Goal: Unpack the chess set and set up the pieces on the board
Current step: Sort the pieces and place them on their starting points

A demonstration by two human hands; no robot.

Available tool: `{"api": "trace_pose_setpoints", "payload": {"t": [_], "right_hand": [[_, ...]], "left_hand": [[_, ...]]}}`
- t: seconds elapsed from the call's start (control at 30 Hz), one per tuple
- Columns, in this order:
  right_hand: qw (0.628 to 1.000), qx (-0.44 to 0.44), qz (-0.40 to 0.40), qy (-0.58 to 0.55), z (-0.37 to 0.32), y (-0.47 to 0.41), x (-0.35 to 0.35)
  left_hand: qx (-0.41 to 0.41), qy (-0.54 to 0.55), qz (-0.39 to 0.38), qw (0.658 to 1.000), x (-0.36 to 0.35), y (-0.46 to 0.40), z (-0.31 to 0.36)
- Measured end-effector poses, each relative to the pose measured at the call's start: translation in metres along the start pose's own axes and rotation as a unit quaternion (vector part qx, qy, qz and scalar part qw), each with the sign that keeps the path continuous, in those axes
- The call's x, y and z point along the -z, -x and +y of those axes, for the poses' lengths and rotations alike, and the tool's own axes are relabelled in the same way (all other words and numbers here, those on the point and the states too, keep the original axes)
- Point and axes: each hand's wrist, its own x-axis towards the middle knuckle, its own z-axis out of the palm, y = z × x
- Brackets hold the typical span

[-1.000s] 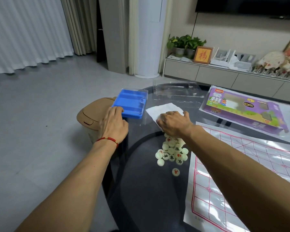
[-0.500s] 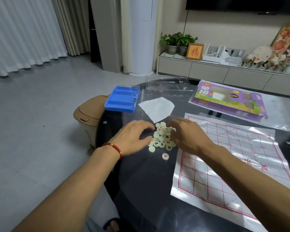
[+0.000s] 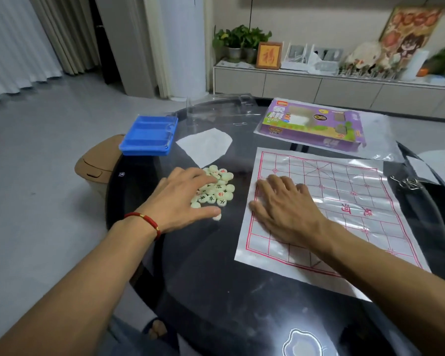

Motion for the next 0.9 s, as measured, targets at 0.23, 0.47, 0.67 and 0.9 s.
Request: {"api": "trace_pose_setpoints", "payload": {"t": [0.23, 0.47, 0.67, 0.9], "right_hand": [[1.0, -0.012, 0.013, -0.025, -0.018, -0.002, -0.006], [0.998, 0.01, 0.017, -0.055, -0.026, -0.006, -0.005], [0.982, 0.156, 0.09, -0.058, -0.035, -0.019, 0.006], [0.974, 0.137, 0.179, 0.0, -0.078, -0.017, 0.01]], "left_hand": [[0.008, -0.027, -0.064, 0.998, -0.006, 0.005, 0.007], [0.002, -0.027, -0.054, 0.998, -0.005, 0.012, 0.001], [0.042, -0.017, 0.017, 0.999, -0.001, 0.018, -0.002], [-0.023, -0.006, 0.079, 0.997, -0.006, 0.024, -0.005]]}}
